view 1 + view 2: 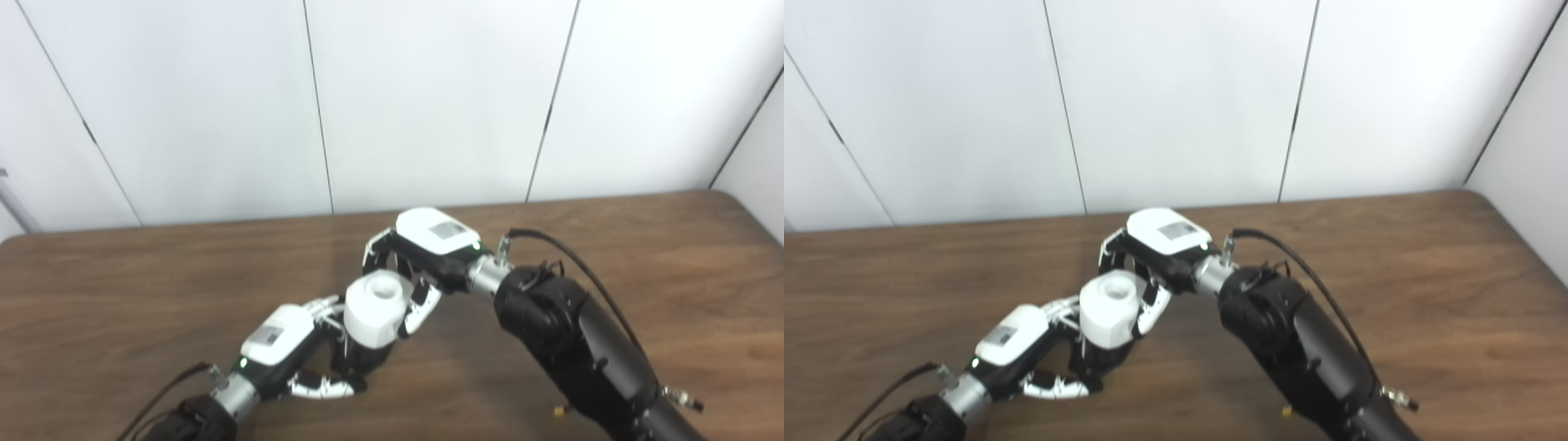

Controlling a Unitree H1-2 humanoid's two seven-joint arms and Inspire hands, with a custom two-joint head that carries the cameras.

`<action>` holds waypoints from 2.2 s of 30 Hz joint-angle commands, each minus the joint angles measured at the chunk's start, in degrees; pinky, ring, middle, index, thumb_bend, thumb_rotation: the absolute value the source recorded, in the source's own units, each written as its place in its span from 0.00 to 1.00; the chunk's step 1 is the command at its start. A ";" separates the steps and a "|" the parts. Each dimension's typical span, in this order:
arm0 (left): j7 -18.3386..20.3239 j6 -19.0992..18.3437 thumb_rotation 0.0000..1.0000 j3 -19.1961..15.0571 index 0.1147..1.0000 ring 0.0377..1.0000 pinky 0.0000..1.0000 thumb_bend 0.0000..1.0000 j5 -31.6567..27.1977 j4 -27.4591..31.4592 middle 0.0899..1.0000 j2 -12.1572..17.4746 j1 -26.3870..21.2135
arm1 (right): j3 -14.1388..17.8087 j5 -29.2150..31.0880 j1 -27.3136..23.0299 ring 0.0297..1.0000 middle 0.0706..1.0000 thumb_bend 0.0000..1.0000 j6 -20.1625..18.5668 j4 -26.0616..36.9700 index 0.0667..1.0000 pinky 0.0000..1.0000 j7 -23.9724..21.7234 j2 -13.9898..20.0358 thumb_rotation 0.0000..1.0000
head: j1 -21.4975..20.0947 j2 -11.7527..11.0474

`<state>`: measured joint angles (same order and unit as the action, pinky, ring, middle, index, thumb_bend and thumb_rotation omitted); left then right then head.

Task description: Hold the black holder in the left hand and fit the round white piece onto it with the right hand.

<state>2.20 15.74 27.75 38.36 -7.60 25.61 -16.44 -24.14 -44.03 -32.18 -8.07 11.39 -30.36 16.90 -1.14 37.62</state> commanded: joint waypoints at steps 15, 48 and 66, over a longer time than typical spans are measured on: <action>4.61 -2.37 0.06 1.76 0.42 0.93 0.90 0.52 3.30 -0.67 0.86 0.34 2.55 | -1.82 0.57 -0.77 0.37 0.45 0.52 2.21 1.26 0.48 0.31 -1.47 0.27 0.00 | 0.32 0.99; -0.85 -7.91 0.06 -2.31 0.42 0.88 0.88 0.52 5.79 0.84 0.84 -3.67 5.04 | -3.72 1.00 -0.11 0.38 0.45 0.52 4.31 -1.44 0.47 0.35 -2.05 0.60 0.00 | 0.57 1.34; -3.78 -9.46 0.07 -3.42 0.42 0.86 0.86 0.52 10.23 -0.38 0.84 -6.11 4.71 | -4.97 -3.96 -1.35 0.66 0.75 0.92 5.29 -0.17 0.73 0.51 -2.87 2.54 0.14 | 0.75 1.60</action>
<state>-4.05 9.45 23.79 46.06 -5.78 19.09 -11.91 -29.61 -47.49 -31.63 -3.76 10.26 -33.26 19.04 -0.35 39.20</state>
